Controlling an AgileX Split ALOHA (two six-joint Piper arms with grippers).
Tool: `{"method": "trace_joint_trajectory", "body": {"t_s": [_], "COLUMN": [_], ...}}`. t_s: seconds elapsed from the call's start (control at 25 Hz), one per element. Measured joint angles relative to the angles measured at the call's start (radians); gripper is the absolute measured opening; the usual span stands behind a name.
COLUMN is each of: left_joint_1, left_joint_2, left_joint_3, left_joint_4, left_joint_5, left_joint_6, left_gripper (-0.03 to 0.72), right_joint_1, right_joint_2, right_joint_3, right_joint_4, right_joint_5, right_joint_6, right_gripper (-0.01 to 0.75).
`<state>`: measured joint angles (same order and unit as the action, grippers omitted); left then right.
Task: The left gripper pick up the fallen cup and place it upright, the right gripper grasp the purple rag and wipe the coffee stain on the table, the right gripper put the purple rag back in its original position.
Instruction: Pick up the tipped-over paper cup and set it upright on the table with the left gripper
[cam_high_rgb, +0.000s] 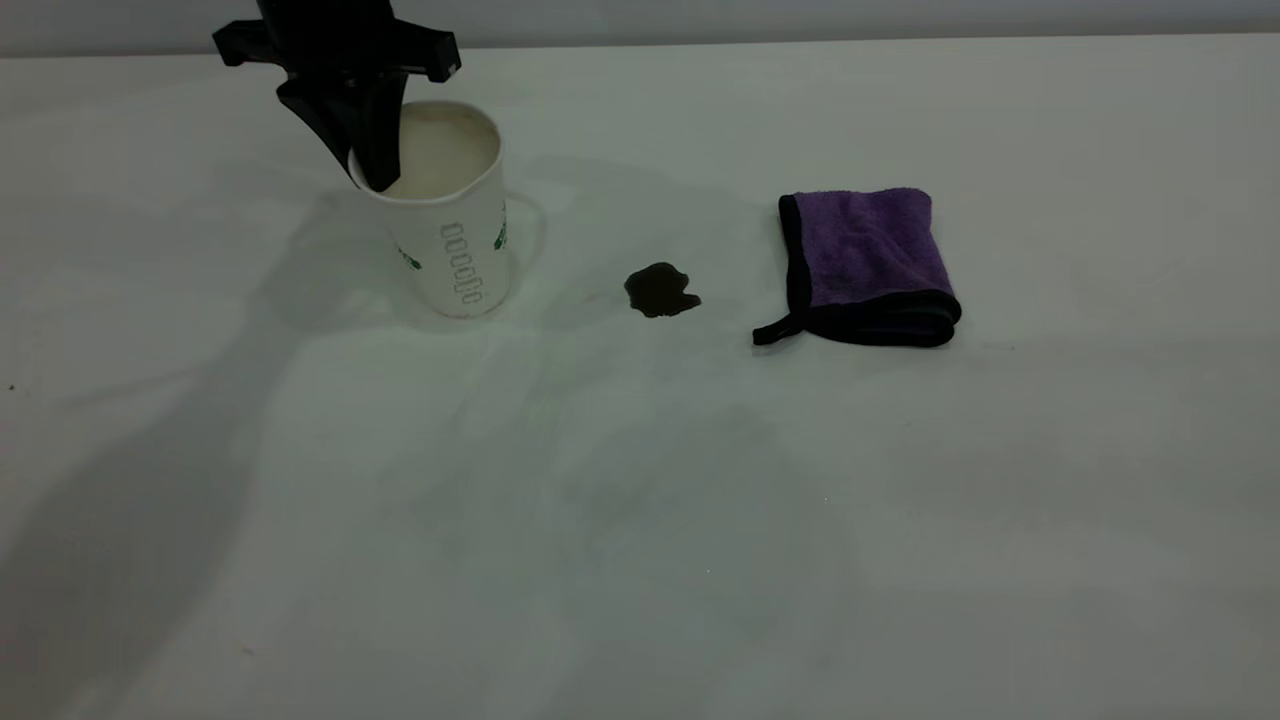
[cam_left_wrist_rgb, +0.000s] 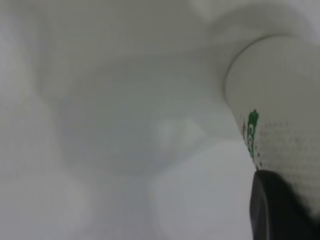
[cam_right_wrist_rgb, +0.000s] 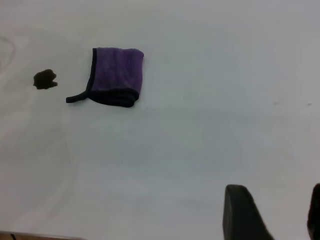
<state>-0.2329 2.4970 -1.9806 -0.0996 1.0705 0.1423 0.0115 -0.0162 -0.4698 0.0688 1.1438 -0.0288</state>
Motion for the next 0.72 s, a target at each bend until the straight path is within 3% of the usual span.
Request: {"method": "trace_joint_trajectory", "body": {"t_s": [0.44,0.72], "left_joint_1": [0.0,0.0], "left_joint_2": [0.001,0.002], "left_joint_3": [-0.023,-0.155], "left_joint_4": [0.001,0.007], "left_joint_5": [0.036,0.097], "left_joint_6": [0.0,0.0], "left_gripper": [0.429,0.47], "right_joint_1": [0.0,0.0], "right_joint_2": [0.0,0.0], "right_joint_3": [0.0,0.0], "right_joint_4": [0.0,0.0], "right_joint_5": [0.0,0.0], "right_joint_6": [0.0,0.0], "right_gripper": [0.361,0.361]}}
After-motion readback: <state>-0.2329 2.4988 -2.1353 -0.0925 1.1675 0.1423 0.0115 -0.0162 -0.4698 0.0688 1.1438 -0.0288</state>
